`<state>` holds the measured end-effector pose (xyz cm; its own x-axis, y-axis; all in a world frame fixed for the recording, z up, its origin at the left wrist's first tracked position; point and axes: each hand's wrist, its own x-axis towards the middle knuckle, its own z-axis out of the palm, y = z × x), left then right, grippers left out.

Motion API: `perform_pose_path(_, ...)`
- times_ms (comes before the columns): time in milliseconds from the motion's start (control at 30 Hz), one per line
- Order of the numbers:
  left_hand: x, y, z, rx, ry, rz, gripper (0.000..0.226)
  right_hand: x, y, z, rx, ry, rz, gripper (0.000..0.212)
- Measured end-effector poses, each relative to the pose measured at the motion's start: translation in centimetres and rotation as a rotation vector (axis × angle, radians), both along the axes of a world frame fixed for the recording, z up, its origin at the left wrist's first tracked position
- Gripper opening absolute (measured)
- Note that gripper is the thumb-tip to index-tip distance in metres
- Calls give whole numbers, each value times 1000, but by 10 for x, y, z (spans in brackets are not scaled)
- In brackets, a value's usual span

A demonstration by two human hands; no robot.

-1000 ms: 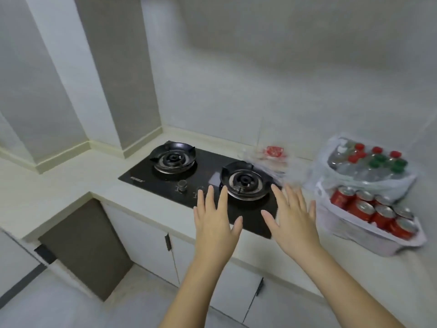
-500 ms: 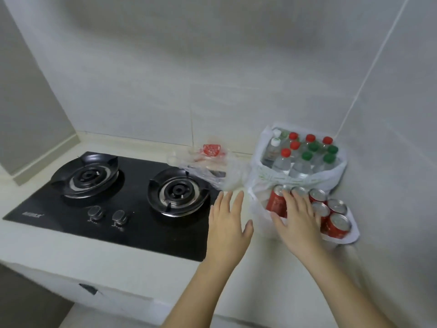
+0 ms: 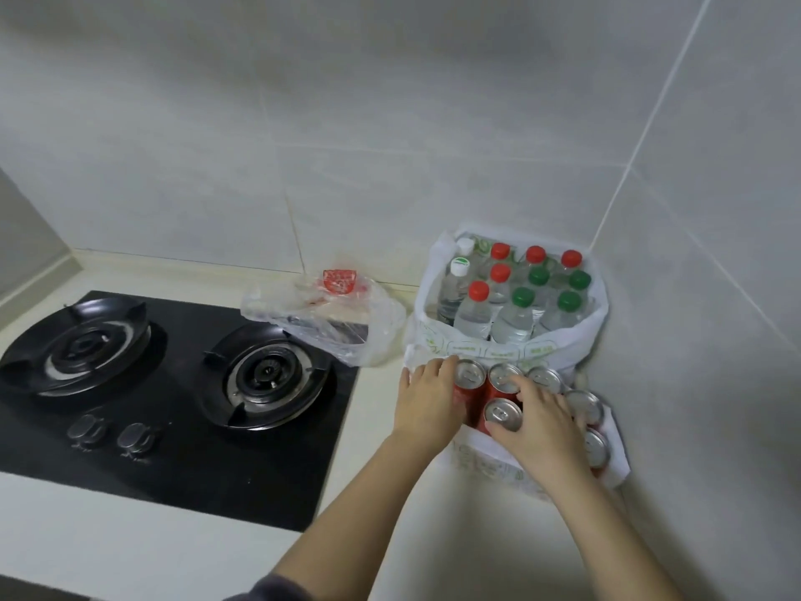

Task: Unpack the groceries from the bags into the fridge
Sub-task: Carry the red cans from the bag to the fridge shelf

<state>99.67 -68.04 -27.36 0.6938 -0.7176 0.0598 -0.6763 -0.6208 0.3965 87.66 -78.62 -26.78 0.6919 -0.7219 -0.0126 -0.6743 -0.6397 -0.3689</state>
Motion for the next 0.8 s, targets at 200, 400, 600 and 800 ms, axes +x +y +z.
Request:
perform_pose_path(200,15,-29,-10,135,111,7,51,6,-1,-8,-69,102,10,77)
perform_pose_path(400,22,-39,-21,90,264,43,52,10,4,-17,-134,184,29,77)
perform_pose_path(600,12,-18,-9,-21,118,156,47,4,6,-5,-35,-40,-10,72)
perform_pose_path(800,3,36,63,-382,-29,264,59,12,13,52,74,-346,51,81)
